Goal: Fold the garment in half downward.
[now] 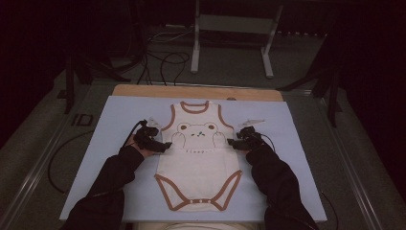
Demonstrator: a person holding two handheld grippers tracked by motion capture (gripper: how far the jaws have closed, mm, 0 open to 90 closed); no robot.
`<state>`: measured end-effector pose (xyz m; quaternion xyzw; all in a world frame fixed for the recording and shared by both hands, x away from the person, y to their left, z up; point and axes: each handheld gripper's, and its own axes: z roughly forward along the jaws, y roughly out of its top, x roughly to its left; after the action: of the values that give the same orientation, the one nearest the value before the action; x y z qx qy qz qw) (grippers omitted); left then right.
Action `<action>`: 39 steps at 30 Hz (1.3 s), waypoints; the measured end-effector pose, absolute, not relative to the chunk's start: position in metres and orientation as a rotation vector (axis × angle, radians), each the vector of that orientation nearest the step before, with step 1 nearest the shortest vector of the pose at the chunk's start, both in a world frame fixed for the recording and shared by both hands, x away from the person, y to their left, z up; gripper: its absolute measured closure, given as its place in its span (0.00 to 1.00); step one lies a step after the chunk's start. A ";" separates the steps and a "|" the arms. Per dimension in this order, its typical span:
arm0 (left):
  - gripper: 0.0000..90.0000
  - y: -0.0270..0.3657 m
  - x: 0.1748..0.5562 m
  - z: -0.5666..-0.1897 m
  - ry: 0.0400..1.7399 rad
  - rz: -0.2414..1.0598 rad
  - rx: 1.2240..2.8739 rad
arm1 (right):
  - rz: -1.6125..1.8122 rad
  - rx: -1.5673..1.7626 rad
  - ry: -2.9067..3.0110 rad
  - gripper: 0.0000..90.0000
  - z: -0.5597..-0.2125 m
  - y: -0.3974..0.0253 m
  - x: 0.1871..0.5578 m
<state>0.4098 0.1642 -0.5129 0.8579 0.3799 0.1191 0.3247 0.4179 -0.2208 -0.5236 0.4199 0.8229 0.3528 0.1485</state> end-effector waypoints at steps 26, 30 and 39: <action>0.97 0.149 0.413 -0.514 1.061 0.236 2.244 | 0.932 1.131 2.418 0.99 -0.518 -0.208 0.417; 0.98 0.150 0.413 -0.512 1.058 0.212 2.245 | 0.924 1.111 2.421 1.00 -0.516 -0.208 0.416; 0.99 0.152 0.411 -0.499 1.020 0.220 2.263 | 0.983 1.098 2.414 1.00 -0.502 -0.213 0.410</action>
<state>0.4110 0.1524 -0.4994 0.8607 0.3878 0.0835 0.3190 0.4100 -0.2127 -0.5019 0.3836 0.8430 0.3432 0.1560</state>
